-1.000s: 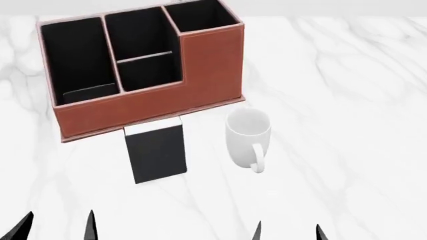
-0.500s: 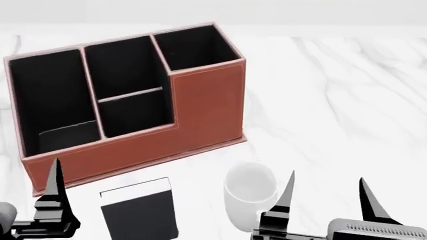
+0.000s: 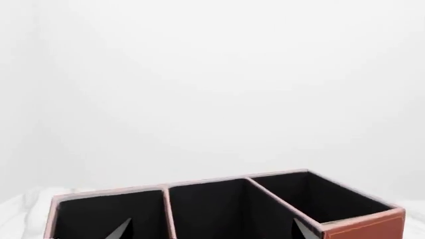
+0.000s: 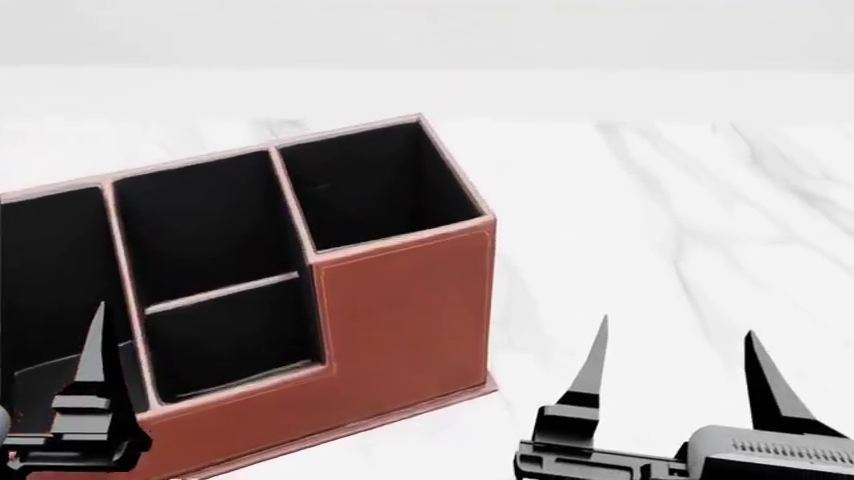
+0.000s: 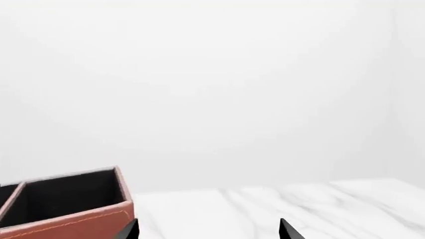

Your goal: Pick up the book and place it in the front compartment of the caddy.

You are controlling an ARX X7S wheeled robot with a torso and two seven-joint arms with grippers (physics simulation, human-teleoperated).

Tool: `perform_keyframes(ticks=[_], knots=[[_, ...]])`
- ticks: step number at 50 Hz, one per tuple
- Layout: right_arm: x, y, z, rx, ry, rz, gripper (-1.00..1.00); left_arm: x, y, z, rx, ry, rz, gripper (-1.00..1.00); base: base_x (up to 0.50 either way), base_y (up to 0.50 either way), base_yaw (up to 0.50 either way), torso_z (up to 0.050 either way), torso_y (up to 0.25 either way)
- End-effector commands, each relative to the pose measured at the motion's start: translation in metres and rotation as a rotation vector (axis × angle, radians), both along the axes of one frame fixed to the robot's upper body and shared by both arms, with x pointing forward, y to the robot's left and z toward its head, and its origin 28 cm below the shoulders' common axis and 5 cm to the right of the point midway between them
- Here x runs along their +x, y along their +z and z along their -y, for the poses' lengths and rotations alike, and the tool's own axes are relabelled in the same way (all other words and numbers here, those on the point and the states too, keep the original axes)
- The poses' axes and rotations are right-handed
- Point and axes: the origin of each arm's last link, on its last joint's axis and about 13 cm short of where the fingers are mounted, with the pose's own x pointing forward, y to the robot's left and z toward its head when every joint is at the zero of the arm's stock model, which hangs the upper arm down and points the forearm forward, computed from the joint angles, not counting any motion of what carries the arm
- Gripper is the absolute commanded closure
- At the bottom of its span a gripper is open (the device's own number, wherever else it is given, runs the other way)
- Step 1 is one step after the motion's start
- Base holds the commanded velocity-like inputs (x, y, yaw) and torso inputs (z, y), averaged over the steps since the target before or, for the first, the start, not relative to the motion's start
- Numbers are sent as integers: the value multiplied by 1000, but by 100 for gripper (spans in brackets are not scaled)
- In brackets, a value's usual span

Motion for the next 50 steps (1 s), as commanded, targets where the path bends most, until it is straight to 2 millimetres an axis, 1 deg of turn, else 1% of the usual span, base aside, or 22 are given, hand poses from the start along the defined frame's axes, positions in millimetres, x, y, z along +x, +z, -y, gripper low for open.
perform_keyframes(ticks=[1,16,19,22,32,50], knots=[[1,2,1,4,-5,8,-100,0,2,-1,0,0,4,-100,500,0,0,0,0],[2,2,1,11,-8,1,-100,1,-1,-1,2,-2,-3,-100,500,0,0,0,1],[3,2,2,39,-25,7,-100,1,-1,-1,1,-1,-4,-100,500,0,0,0,3],[2,-1,0,20,-27,5,-100,1,-2,-1,2,-1,-6,-100,44,0,0,0,3],[1,-3,1,32,-4,16,-100,0,-4,0,7,0,-8,-100,0,0,0,0,0],[0,-3,1,20,-17,34,-100,0,-5,0,6,-1,-11,-100,0,0,489,0,0]])
